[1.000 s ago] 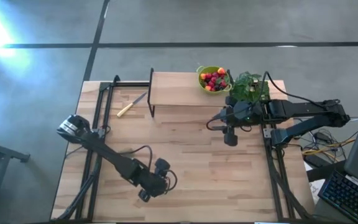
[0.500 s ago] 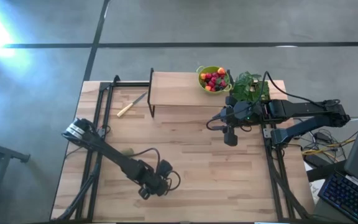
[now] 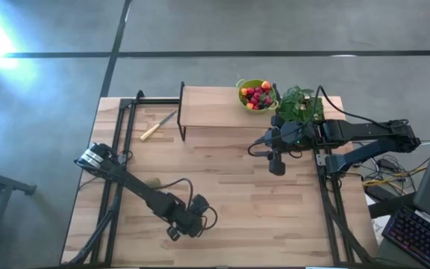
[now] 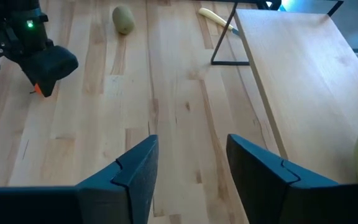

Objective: Build produce basket
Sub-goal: Put the pear into the green basket

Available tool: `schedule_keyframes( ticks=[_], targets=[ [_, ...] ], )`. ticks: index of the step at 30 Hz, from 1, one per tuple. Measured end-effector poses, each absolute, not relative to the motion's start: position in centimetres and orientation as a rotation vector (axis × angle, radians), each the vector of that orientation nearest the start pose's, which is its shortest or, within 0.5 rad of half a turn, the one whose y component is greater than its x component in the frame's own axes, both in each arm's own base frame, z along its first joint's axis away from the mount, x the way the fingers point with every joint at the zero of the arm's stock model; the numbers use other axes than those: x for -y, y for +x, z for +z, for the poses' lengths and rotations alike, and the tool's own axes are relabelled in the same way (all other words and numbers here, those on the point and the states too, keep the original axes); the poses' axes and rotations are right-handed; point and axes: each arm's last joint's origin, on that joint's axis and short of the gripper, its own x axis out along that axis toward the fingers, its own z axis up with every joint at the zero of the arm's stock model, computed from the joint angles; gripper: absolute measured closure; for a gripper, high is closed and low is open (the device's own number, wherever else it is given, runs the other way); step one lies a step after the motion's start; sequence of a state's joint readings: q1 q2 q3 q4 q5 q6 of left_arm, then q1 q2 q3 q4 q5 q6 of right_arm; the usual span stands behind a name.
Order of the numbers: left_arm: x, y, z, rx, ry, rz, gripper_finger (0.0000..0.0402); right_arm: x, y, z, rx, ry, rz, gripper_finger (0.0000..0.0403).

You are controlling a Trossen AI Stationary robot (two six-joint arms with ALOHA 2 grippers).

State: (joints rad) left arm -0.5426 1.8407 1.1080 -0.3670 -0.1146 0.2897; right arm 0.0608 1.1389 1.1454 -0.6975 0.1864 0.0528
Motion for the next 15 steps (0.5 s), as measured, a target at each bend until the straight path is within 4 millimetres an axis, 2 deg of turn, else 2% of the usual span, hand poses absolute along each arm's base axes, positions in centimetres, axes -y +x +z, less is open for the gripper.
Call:
schedule_keyframes(
  ticks=[6, 10, 15],
  targets=[
    [18.1, 30.7, 15.3, -0.993, 0.614, -0.533, 0.0263, -1.0, 22.8, 33.7, -0.695, 0.002, -0.147, 0.0214],
    [18.0, 30.7, 15.6, -1.0, 0.583, -0.496, 0.0272, -1.8, 22.9, 32.0, -0.724, 0.004, -0.117, 0.0226],
    [18.2, 31.2, 16.5, -0.965, 0.541, -0.458, 0.0271, -3.9, 23.0, 29.5, -0.715, 0.033, -0.054, 0.0243]
  ],
)
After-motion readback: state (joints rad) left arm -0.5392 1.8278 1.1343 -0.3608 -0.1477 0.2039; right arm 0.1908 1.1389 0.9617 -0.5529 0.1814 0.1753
